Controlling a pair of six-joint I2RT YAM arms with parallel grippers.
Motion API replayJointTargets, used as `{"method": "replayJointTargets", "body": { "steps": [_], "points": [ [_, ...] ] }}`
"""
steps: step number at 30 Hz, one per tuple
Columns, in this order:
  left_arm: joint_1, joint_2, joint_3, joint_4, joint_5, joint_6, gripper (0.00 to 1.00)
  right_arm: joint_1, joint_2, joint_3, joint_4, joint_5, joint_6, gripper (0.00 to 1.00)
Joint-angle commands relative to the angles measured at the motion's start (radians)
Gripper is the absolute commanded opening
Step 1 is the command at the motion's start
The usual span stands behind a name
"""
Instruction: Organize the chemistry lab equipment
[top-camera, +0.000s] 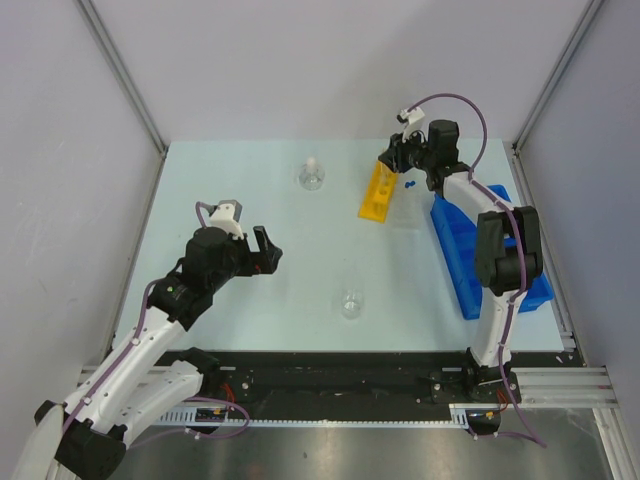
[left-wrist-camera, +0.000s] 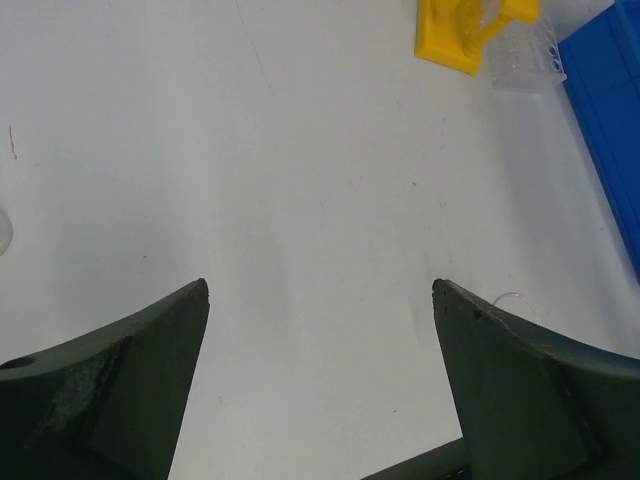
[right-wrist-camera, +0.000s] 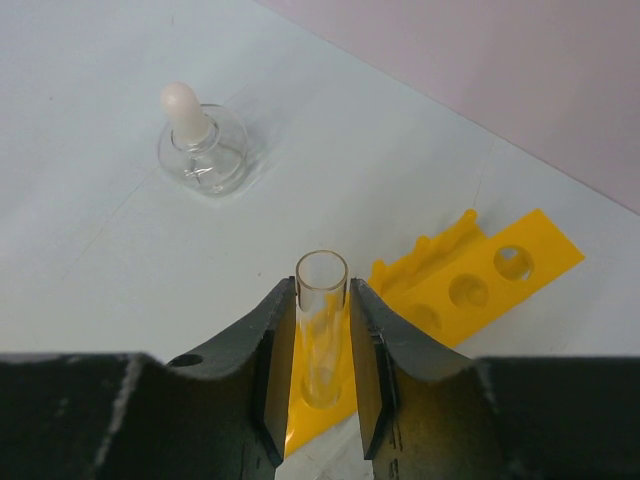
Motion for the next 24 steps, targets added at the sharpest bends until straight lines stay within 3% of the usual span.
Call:
{"method": "replayJointTargets", "body": {
  "steps": [1, 12, 16, 24],
  "points": [
    [0.008, -0.016, 0.008, 0.032, 0.013, 0.011, 0.97, -0.005, -0.054, -0.005, 0.025, -0.008, -0.009, 0.33],
    [0.008, -0.017, 0.008, 0.033, 0.013, 0.011, 0.97, -0.005, -0.041, 0.017, 0.007, 0.0, -0.01, 0.33],
    [0.008, -0.017, 0.008, 0.03, 0.013, 0.011, 0.97, -0.003, -0.009, 0.088, -0.073, 0.008, -0.012, 0.47],
    [0.008, -0.014, 0.009, 0.029, 0.013, 0.011, 0.97, -0.003, 0.04, 0.269, -0.268, -0.011, -0.033, 0.58]
  ]
}}
